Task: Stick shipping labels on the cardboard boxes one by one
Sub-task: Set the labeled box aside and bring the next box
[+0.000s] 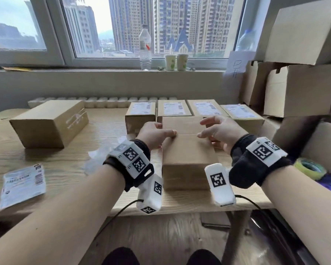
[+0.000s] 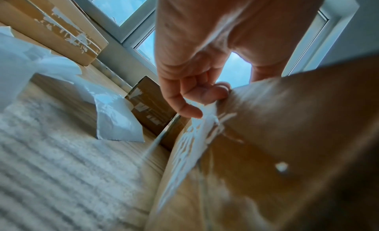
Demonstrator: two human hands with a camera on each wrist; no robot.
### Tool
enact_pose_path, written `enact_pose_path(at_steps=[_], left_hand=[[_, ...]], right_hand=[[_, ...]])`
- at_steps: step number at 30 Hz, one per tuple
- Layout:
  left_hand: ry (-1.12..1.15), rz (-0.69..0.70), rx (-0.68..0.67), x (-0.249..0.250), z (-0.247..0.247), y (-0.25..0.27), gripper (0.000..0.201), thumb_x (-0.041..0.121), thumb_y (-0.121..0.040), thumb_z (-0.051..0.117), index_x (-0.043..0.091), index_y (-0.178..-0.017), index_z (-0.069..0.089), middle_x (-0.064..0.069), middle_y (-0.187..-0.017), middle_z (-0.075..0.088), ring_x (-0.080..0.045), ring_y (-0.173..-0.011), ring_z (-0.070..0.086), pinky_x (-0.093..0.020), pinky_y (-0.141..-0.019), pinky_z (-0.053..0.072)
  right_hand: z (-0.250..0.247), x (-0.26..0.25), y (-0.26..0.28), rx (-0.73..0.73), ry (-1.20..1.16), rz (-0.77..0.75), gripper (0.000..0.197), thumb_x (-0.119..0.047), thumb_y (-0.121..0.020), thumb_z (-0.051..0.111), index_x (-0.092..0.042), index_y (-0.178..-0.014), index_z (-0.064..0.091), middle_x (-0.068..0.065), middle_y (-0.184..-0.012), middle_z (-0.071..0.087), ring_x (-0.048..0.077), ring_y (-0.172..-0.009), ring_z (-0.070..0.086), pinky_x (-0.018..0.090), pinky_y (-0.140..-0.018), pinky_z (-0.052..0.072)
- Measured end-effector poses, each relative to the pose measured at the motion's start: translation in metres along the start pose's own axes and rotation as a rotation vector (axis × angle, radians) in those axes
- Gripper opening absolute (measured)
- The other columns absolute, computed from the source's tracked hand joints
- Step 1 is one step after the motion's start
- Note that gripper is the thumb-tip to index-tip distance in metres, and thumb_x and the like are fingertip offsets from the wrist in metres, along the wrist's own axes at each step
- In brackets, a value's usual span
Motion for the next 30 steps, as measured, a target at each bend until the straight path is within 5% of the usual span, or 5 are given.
enact_pose_path(at_steps=[4,8,17,26,30], left_hand=[[-0.044,-0.008,-0.025,-0.003,0.002,-0.002,0.017,0.021,-0.083,0.070,0.017,-0.074,0.056,-0.003,-0.082,0.059,-0.020,-0.085,0.057,-0.033,-0.081,0.049],[-0.124,0.057,0.061,0.004,-0.020,-0.005,0.052,0.033,-0.084,0.066,0.008,-0.128,0.053,-0.008,-0.106,0.062,-0.008,-0.069,0.052,-0.021,-0.061,0.045],[-0.177,0.156,0.234,0.017,-0.125,0.005,0.022,0.022,-0.087,0.064,0.009,-0.105,0.066,0.006,-0.079,0.059,-0.004,-0.064,0.049,-0.009,-0.049,0.040],[-0.141,-0.020,0.471,-0.053,-0.268,0.037,0.014,0.021,-0.083,0.067,0.016,-0.096,0.070,-0.001,-0.094,0.064,-0.011,-0.079,0.053,-0.022,-0.062,0.039],[-0.184,-0.158,0.564,-0.097,-0.320,0.056,0.018,0.022,-0.083,0.067,0.015,-0.099,0.070,-0.005,-0.104,0.065,-0.019,-0.098,0.055,-0.033,-0.093,0.042]], right_hand=[[0.001,0.007,-0.004,-0.037,0.045,0.037,0.030,0.006,-0.071,0.070,-0.020,-0.084,0.063,0.002,-0.077,0.061,0.014,-0.070,0.050,0.029,-0.068,0.042],[-0.001,-0.014,-0.007,-0.003,0.109,-0.040,0.018,-0.004,-0.074,0.072,-0.020,-0.076,0.064,0.000,-0.074,0.060,0.013,-0.065,0.048,0.033,-0.080,0.040],[0.086,-0.083,0.006,-0.195,0.117,-0.217,0.012,-0.003,-0.081,0.068,-0.014,-0.076,0.067,0.001,-0.072,0.063,0.010,-0.061,0.055,0.024,-0.068,0.052],[0.236,-0.095,0.022,-0.440,0.239,-0.220,0.008,-0.008,-0.085,0.065,-0.014,-0.081,0.068,0.000,-0.075,0.066,0.011,-0.072,0.060,0.030,-0.085,0.053],[0.289,-0.090,0.027,-0.512,0.291,-0.188,0.009,-0.008,-0.086,0.063,-0.014,-0.081,0.067,0.000,-0.077,0.066,0.011,-0.074,0.060,0.030,-0.087,0.052]])
Point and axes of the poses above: each hand's wrist, its own y-axis away from the middle knuckle, its own z-axis out of the palm, x = y × z, the point moved 7 cm from there along -y, towards the middle knuckle
